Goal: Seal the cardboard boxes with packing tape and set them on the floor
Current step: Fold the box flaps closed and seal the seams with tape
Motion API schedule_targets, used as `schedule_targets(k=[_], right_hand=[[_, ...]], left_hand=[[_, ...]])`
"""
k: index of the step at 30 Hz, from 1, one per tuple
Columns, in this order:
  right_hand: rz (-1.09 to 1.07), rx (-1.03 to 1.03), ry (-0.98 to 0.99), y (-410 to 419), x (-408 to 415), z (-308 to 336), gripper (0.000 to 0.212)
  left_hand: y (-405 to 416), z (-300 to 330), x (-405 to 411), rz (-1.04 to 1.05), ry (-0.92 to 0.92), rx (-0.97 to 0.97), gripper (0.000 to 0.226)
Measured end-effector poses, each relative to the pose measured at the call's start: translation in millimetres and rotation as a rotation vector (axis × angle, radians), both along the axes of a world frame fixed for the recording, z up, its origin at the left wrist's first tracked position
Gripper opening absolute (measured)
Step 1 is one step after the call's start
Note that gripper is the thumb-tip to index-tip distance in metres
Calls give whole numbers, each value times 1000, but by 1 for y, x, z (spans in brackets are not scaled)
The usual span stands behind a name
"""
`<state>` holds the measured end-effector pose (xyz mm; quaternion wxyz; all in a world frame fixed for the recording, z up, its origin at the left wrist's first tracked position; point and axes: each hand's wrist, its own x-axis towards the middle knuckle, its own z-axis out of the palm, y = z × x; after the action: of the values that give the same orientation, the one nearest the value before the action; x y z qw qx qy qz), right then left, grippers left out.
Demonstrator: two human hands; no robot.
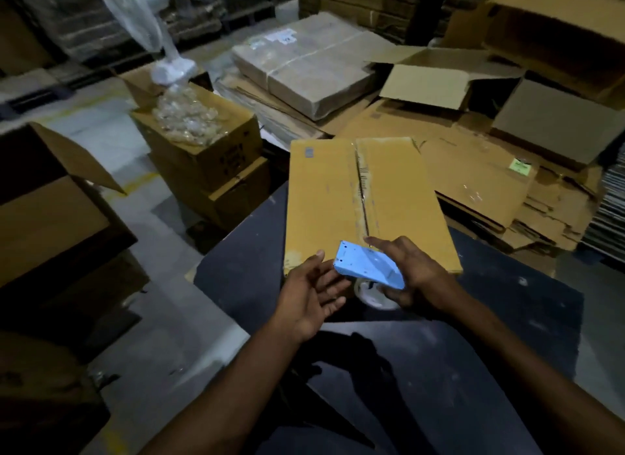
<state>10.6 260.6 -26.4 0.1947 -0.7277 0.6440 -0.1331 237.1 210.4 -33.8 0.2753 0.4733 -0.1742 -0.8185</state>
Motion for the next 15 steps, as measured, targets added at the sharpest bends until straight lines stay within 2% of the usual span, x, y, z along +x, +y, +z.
schedule_targets(k=[5,9,11,14,15], right_hand=[[91,91,29,-39,40,20,91],[211,40,66,-49,57,21,81],[247,29,101,-54,61,22,83],[277,44,125,-59,63,28,83],[288,53,132,-59,64,30,83]], left_hand=[[-14,-10,12,248,-83,6,42],[-25,-18,33,351,-32,74,63],[-27,-21,42,320,-23,94,54],[-26,-26,48,307,-10,158,16],[-26,-29,49,322,-10,173,10]])
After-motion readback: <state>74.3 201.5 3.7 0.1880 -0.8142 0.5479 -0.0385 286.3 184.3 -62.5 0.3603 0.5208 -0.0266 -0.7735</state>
